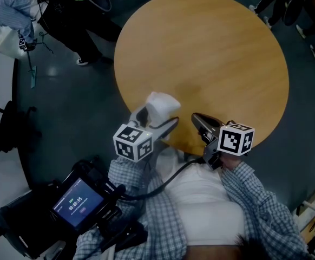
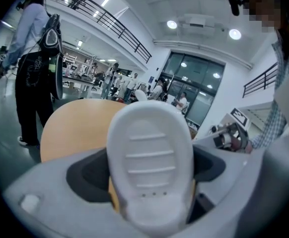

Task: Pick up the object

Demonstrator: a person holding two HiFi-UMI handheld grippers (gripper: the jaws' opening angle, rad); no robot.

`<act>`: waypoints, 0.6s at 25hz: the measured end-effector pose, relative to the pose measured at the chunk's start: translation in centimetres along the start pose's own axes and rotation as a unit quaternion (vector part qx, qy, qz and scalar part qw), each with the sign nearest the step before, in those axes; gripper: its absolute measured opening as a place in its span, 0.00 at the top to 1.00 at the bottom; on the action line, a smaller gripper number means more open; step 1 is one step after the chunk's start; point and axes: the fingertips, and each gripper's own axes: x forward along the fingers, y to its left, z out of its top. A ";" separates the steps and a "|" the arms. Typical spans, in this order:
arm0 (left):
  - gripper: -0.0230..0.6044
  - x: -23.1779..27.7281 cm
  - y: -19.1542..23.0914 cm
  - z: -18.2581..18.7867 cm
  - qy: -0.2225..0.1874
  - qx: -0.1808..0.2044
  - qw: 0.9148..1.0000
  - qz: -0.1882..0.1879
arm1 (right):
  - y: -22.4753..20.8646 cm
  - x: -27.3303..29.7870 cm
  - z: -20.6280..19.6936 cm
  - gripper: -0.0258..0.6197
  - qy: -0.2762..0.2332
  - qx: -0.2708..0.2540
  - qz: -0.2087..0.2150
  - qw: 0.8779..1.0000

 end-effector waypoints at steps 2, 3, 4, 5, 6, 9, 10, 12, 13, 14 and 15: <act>0.22 0.0 0.0 0.0 -0.001 -0.001 1.000 0.000 | 0.0 0.0 0.0 0.96 0.001 0.000 0.000 1.000; 0.22 0.0 -0.1 0.1 -0.002 -0.001 1.000 -0.001 | 0.0 0.0 0.0 0.96 0.001 0.000 0.000 1.000; 0.22 0.1 -0.2 0.2 -0.002 -0.001 1.000 -0.002 | 0.0 -0.1 0.1 0.96 0.002 -0.001 -0.001 1.000; 0.22 0.1 -0.2 0.2 -0.001 -0.001 1.000 -0.002 | 0.1 -0.1 0.1 0.96 0.002 0.000 -0.001 1.000; 0.22 0.2 -0.2 0.2 -0.001 -0.001 1.000 -0.002 | 0.1 -0.2 0.2 0.96 0.002 0.000 -0.001 1.000; 0.22 0.2 -0.3 0.2 -0.001 -0.002 1.000 -0.003 | 0.3 -0.4 0.2 0.96 0.003 -0.001 -0.001 1.000; 0.22 0.2 -0.3 0.2 -0.001 -0.003 1.000 -0.002 | 0.3 -0.4 0.2 0.96 0.002 -0.001 -0.001 1.000; 0.22 0.3 -0.3 0.2 -0.002 -0.004 1.000 -0.003 | 0.2 -0.3 0.3 0.96 0.002 -0.001 -0.001 1.000; 0.22 0.4 -0.3 0.2 -0.002 -0.005 1.000 -0.003 | 0.2 -0.2 0.2 0.96 0.003 -0.001 -0.001 1.000; 0.22 0.4 -0.3 0.1 -0.001 -0.005 1.000 -0.004 | 0.1 -0.2 0.2 0.96 0.004 -0.001 -0.001 1.000; 0.22 0.4 -0.4 0.1 0.000 -0.005 1.000 -0.005 | 0.1 -0.2 0.2 0.96 0.004 -0.001 -0.002 1.000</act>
